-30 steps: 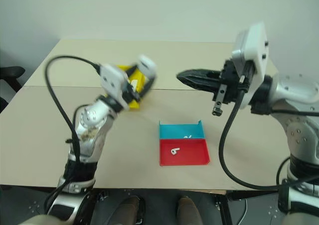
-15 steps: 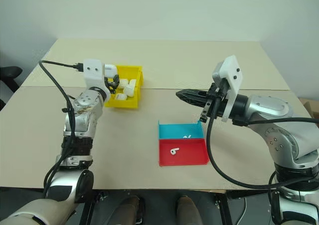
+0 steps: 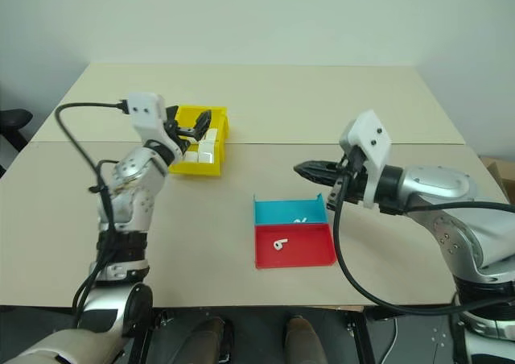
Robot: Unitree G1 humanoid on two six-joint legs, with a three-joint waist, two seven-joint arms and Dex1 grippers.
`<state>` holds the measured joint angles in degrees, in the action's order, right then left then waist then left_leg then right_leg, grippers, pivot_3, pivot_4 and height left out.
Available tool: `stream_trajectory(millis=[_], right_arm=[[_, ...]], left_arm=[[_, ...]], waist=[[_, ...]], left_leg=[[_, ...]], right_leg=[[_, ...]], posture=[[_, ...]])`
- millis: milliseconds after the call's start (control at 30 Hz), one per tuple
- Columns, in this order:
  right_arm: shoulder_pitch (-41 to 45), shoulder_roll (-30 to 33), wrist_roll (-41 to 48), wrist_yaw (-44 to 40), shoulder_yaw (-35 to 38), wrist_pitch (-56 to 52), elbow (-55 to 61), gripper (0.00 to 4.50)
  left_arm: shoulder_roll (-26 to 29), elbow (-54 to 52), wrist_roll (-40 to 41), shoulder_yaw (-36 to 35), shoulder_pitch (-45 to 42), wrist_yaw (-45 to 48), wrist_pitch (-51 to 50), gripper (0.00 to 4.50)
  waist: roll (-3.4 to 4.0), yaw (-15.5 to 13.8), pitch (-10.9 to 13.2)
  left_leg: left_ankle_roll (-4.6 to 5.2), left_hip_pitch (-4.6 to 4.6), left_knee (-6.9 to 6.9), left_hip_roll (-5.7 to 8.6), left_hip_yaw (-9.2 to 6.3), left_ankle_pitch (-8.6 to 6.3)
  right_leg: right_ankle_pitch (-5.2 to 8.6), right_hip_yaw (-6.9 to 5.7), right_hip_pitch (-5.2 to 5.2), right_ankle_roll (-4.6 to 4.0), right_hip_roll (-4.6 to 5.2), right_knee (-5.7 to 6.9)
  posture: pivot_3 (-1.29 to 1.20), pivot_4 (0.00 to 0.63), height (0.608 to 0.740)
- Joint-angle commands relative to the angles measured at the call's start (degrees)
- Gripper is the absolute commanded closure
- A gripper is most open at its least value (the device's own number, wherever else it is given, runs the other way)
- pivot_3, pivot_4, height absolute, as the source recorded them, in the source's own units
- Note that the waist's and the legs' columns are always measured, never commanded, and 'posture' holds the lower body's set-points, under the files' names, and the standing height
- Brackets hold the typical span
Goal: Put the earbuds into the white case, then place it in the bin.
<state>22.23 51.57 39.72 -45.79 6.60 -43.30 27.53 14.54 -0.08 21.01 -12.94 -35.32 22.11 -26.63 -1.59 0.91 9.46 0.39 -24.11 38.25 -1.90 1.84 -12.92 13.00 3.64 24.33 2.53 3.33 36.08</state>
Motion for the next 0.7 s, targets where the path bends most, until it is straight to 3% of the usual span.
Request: stream_trajectory(millis=[33,200,367,700], right_arm=[[-4.3,2.5,-4.2,-6.6,3.7,9.4,-1.6,4.5],[-9.0,5.9,-10.6,-17.8,6.6,25.4,-10.4,4.5],[-8.2,7.2,-7.5,-27.5,8.0,29.2,-15.8,4.5],[-9.8,13.1,-11.7,-39.2,7.9,37.5,-22.6,4.5]], left_arm=[[5.9,-12.0,4.6,-0.6,7.9,7.5,-1.9,0.04],[14.1,-28.1,16.5,-6.9,23.1,13.5,-8.2,0.04],[18.7,-37.1,33.0,-17.7,33.0,14.1,-13.5,0.04],[27.7,-40.7,40.1,-24.2,44.5,18.5,-13.5,0.04]], waist=[[0.0,0.2,0.0],[-0.01,0.0,0.0],[-0.01,0.0,0.0],[0.0,-0.1,0.0]], left_leg=[[0.0,0.0,0.0,0.0,0.0,0.0],[0.0,0.23,0.05,0.01,0.12,0.0],[0.02,0.6,0.11,-0.08,0.2,0.01],[0.02,0.8,0.04,-0.09,0.37,0.01]], right_leg=[[0.0,0.0,0.01,0.0,0.0,-0.01],[-0.01,0.09,-0.16,0.01,0.03,0.04],[0.01,0.12,-0.43,-0.02,-0.01,0.06],[0.17,0.2,-0.49,-0.18,-0.02,0.08]], posture=[[0.0,0.15,0.74],[0.0,0.15,0.74],[0.0,0.15,0.74],[0.0,0.15,0.74]])
